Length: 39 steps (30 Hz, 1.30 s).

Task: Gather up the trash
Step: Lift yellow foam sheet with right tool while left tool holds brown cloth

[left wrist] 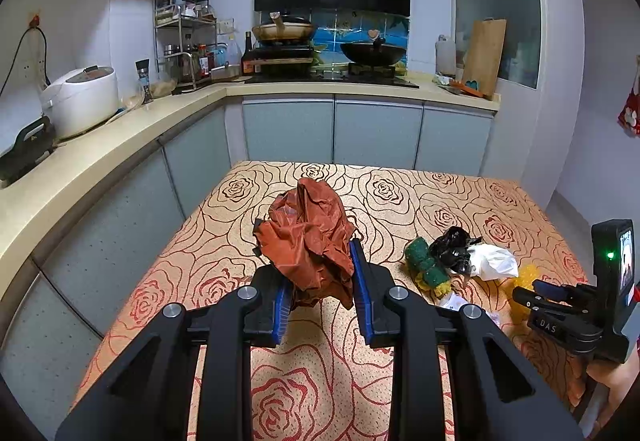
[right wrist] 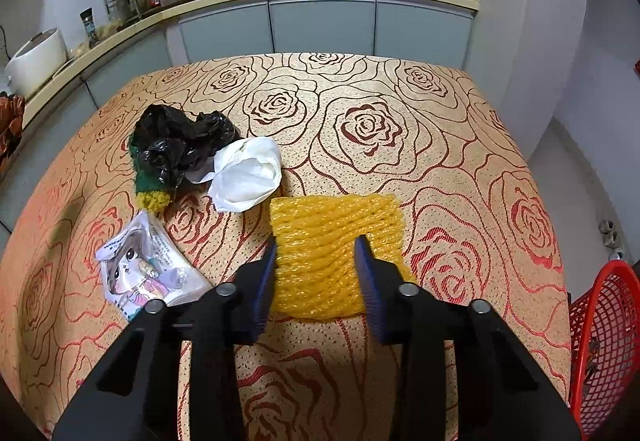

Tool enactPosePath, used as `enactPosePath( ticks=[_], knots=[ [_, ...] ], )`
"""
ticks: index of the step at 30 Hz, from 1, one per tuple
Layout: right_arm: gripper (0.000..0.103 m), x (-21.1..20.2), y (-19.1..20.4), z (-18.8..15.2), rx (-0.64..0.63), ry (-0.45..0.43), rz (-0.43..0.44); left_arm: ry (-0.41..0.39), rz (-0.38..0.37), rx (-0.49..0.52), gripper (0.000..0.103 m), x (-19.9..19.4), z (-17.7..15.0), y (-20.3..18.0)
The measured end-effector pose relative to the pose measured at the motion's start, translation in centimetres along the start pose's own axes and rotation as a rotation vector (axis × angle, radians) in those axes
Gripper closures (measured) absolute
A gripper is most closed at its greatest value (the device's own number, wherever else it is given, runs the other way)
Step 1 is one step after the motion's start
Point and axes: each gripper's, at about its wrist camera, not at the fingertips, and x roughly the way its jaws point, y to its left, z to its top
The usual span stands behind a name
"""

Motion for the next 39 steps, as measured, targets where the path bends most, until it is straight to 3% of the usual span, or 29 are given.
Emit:
enactPosePath(
  ticks=[5,13,31,39],
  knots=[
    [0.083,-0.6,-0.2,-0.3,0.012,-0.013,0.022,-0.004,0.005,-0.002,0.078,-0.3,0.0,0.2],
    [0.084,-2.7,-0.3,-0.4,0.022,-0.060,0.040,-0.014,0.013,0.002,0.078,-0.9,0.0,0.1],
    [0.084,-12.6,0.1,1.7,0.029,-0.274,0.063,-0.085,0.008,0.013,0.078,-3.7,1.4,-0.7],
    [0.084,-15.6,-1.0,1.4,0.047,-0.328,0.054,-0.115,-0.018,0.020,0.078,-5.2,1.8,-1.5]
  ],
)
